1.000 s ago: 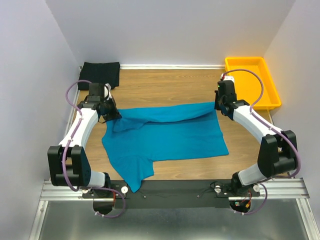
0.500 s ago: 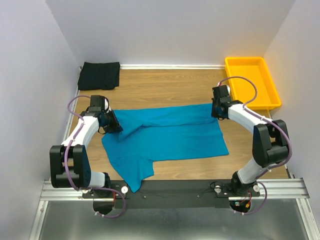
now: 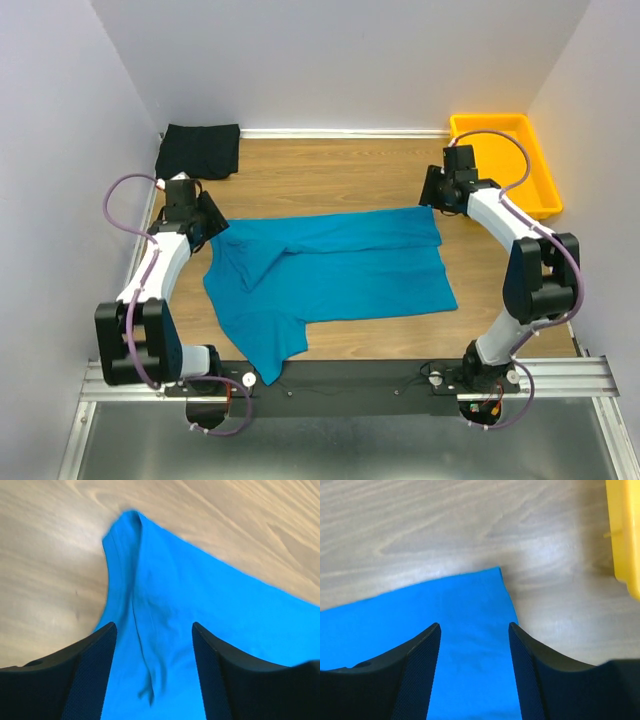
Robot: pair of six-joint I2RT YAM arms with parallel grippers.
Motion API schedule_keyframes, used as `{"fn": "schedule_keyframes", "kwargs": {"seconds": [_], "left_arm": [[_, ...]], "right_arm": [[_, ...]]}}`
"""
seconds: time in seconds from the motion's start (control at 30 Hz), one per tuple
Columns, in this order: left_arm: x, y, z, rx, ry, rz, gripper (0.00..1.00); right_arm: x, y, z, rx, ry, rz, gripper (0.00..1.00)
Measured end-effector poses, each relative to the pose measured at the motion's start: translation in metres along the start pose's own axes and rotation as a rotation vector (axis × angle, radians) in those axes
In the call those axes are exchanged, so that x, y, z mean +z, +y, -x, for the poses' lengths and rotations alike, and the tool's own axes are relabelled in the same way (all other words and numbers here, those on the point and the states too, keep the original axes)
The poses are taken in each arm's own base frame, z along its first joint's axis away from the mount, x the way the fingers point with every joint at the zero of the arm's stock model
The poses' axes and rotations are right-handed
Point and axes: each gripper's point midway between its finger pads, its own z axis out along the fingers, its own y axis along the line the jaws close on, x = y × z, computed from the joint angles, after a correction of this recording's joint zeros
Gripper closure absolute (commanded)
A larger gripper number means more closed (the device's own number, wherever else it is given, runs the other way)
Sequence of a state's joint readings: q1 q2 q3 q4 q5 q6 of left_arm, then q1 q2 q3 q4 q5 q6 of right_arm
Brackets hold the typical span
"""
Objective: Fold and stack the t-shirts
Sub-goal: Fold the tshirt
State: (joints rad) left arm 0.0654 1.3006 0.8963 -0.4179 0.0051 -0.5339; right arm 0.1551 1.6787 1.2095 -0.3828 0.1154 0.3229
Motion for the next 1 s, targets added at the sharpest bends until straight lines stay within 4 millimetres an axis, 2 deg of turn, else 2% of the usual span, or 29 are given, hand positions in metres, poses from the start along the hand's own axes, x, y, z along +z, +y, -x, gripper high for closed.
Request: {"fn": "schedule_keyframes", "kwargs": {"seconds": [0.1,0.27,0.37,0.67,0.9,1.0], "left_arm": [[0.026,0.006,0.003,-0.018,-0.004,0.032,0.42],[0.064,0.009,0.007,-0.025,0.014,0.065,0.44],[0.078,0.007,0.014,-0.023,0.007,0.065,0.45],[0.085,0.005,0.018,-0.009,-0.003,0.059,0.45],[0.082,0.018,-0.007,0.006,0.036,0.072,0.45],[0.078,0.022,-0.014,0.013,0.044,0.075,0.45]], "right_arm": [[0.017,-0.002,0.003,0.049,0.016,0.029,0.42],[0.048,-0.012,-0.012,0.122,0.096,0.049,0.43],[0.060,-0.015,-0.019,0.149,0.129,0.053,0.43],[0.064,-0.010,-0.023,0.180,0.145,0.091,0.43],[0.046,-0.014,-0.034,0.180,0.146,0.092,0.43],[0.037,-0.015,-0.033,0.179,0.131,0.093,0.43]]}}
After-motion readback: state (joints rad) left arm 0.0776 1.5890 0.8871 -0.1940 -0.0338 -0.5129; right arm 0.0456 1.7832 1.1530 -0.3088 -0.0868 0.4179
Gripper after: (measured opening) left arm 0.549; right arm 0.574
